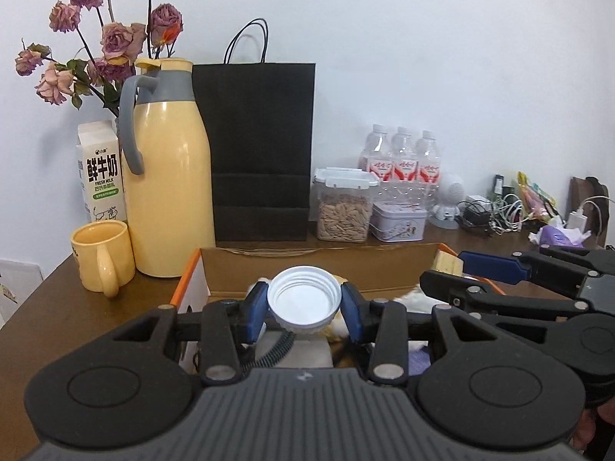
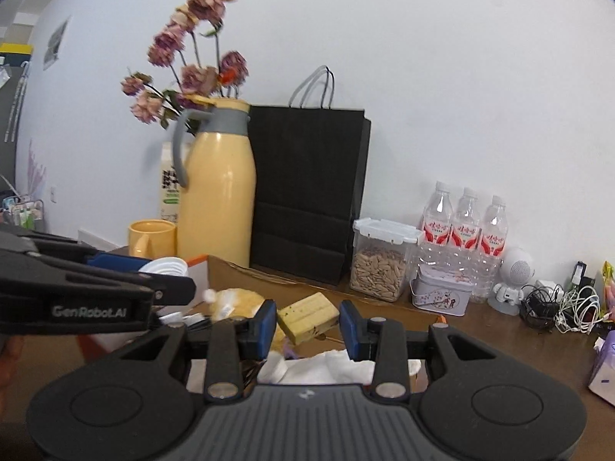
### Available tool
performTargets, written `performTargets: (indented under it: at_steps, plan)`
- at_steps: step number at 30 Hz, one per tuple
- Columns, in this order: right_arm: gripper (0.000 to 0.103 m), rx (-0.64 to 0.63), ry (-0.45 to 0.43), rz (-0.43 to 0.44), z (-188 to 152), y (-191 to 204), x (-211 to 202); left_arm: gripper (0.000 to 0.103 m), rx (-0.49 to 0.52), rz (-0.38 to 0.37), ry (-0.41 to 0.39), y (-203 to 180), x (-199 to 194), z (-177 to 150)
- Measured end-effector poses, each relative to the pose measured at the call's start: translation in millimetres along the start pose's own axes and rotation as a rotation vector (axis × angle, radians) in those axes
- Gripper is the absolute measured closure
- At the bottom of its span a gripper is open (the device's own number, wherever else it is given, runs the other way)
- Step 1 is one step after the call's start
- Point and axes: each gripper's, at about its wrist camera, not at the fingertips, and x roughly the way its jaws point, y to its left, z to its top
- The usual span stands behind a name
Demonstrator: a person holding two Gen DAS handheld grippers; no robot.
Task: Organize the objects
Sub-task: 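Carry the yellow block and white cap over the box and open both tools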
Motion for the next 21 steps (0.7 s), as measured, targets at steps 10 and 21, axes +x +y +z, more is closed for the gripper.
performTargets:
  at_steps: [10,21]
  plan:
    - [0.066,0.057,0.096,-0.017,-17.2,-14.7,41.4,0.056,-0.003,0.013,0.048,13.0,34.0,-5.3]
    - [0.0,0.03,0.109,-0.034,2.5,-18.9,26.9,0.0,0.035,0.093,-0.002,10.6,12.0,14.2]
